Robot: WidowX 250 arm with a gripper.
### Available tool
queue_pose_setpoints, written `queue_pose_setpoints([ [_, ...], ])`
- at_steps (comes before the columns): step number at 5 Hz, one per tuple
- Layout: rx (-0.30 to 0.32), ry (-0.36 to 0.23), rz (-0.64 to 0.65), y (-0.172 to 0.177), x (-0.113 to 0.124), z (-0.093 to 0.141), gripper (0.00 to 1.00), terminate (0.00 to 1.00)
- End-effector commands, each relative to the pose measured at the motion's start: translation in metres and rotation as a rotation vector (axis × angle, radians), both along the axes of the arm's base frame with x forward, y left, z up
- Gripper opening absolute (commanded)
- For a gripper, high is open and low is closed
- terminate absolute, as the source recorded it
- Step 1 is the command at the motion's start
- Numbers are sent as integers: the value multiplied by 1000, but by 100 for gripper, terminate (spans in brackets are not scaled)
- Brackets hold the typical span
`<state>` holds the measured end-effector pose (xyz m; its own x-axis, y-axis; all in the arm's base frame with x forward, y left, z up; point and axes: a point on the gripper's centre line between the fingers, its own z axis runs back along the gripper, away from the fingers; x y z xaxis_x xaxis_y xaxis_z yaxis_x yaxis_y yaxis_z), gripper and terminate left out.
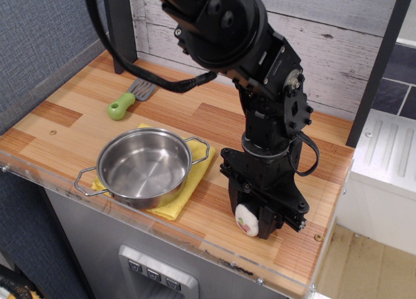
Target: Move the sushi roll to the right of the pot.
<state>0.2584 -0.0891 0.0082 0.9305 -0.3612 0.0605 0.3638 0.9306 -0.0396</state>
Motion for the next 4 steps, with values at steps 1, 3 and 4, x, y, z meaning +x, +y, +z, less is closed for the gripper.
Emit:
queue_pose_setpoints([
  [1, -27, -53, -14, 4, 3, 30, 100, 0],
  [3, -51, -174, 65, 39, 21, 99, 100, 0],
  [4, -41, -221, 152, 76, 37, 117, 100, 0],
])
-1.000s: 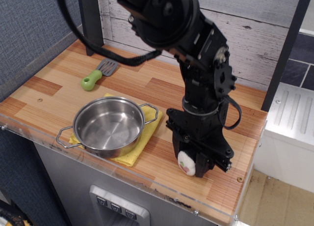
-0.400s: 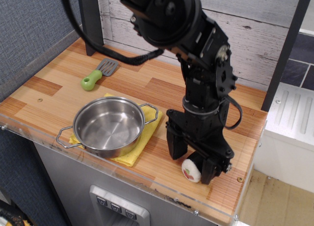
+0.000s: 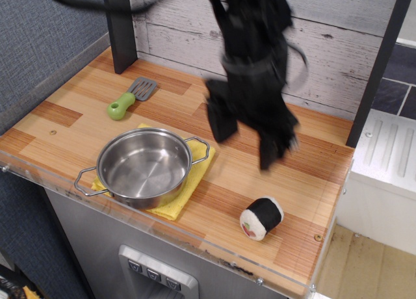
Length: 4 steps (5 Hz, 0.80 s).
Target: Move the sushi roll to the right of the pot.
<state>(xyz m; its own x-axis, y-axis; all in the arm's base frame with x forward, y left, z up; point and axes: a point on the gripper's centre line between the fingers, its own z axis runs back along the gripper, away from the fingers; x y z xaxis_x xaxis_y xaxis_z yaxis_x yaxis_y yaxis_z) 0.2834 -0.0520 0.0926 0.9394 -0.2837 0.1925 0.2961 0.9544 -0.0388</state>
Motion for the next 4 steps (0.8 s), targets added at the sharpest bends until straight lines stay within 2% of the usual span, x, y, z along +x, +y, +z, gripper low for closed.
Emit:
queue_pose_setpoints([
  [1, 26, -87, 142, 69, 22, 36, 100, 0],
  [2, 24, -75, 163, 80, 29, 34, 100, 0],
  [4, 28, -72, 148, 77, 31, 34, 100, 0],
])
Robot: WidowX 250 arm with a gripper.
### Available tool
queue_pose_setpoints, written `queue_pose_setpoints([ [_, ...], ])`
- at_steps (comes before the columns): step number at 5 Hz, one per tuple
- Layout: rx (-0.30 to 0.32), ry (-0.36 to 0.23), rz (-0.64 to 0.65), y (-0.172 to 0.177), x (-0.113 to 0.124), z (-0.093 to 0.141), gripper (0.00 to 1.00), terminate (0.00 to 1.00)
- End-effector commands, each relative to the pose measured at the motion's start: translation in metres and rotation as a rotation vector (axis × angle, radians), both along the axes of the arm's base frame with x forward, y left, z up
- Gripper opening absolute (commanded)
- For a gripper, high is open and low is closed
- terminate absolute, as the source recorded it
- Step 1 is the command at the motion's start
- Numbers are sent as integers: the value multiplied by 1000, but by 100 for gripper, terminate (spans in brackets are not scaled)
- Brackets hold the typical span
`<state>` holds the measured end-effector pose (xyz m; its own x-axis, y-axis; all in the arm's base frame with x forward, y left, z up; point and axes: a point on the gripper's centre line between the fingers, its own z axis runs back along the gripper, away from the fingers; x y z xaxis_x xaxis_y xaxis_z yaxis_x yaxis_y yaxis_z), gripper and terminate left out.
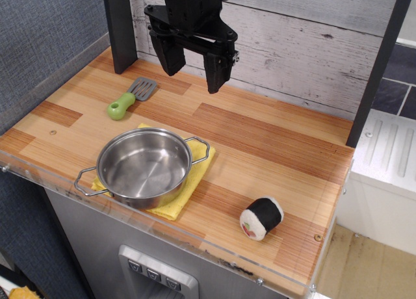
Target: Move the sushi roll to the right of the pot.
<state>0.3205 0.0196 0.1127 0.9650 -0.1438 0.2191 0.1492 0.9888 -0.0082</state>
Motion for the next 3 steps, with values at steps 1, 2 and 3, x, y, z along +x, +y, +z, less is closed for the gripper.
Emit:
queue_pose_setpoints([
  [1, -1, -35, -19, 9, -8, 15, 100, 0],
  [2, -1, -35, -19, 9, -8, 15, 100, 0],
  [3, -1, -35, -19, 9, -8, 15, 100, 100],
])
